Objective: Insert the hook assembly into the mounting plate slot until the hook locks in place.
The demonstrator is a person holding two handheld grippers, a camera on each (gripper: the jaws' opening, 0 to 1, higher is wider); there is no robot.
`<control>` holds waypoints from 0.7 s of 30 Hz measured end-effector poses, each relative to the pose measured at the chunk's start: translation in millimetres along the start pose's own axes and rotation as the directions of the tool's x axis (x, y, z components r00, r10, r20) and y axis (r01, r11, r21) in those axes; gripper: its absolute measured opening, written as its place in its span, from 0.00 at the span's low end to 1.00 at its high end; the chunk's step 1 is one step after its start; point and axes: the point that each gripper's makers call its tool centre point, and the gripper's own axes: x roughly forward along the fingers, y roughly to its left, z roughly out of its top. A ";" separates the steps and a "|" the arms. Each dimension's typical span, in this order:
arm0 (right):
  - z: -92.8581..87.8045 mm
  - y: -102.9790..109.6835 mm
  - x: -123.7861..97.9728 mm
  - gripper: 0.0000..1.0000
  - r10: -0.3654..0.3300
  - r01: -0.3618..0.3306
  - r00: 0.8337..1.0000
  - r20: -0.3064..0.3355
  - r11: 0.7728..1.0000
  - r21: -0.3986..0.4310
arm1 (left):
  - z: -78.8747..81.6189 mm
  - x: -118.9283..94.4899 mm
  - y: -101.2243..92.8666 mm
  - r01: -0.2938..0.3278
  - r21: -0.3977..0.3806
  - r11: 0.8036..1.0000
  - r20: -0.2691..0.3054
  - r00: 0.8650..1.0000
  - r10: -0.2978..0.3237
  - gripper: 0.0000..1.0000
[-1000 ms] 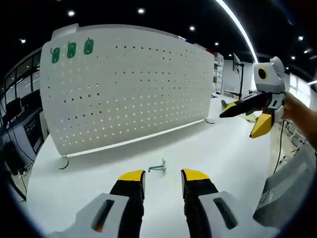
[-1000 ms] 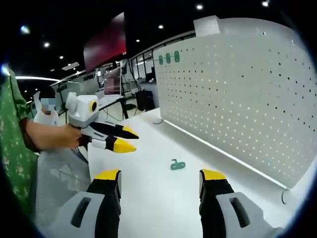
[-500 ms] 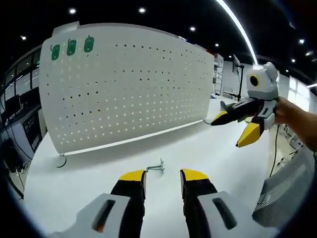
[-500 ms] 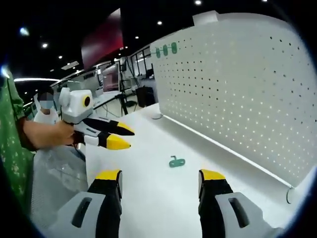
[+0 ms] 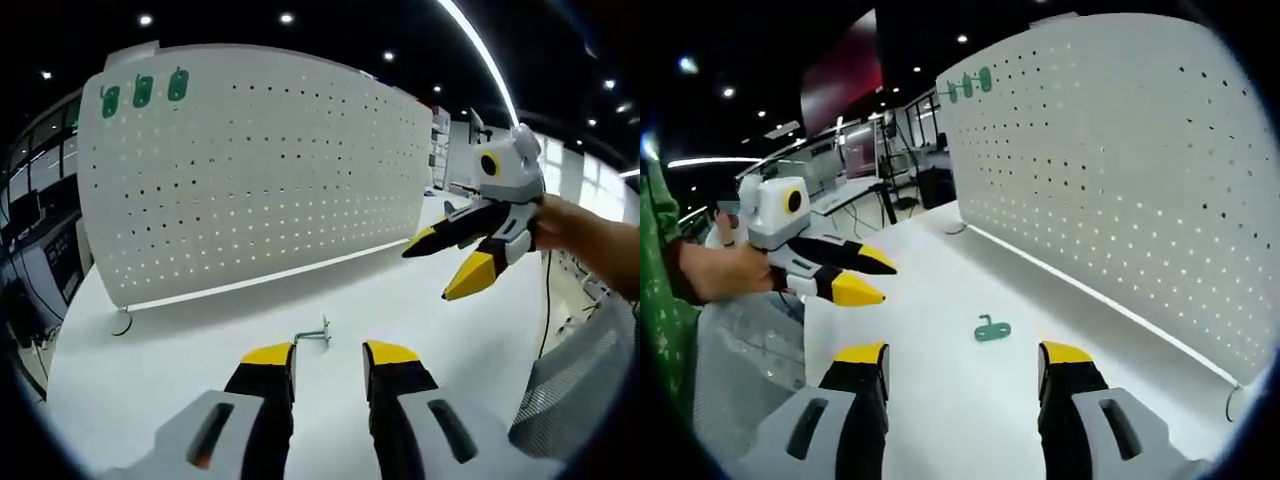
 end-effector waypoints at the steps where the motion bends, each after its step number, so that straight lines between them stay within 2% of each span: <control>1: -0.3 -1.3 2.5 0.61 0.002 -0.002 1.000 -0.002 1.000 0.001 | -0.3 0.0 0.1 0.000 0.000 1.000 -0.001 1.000 0.000 0.28; 21: -12.1 -13.9 41.2 0.59 0.028 -0.027 0.998 -0.051 0.999 0.020 | -4.4 0.4 3.7 -0.008 -0.007 1.000 -0.014 1.000 0.008 0.27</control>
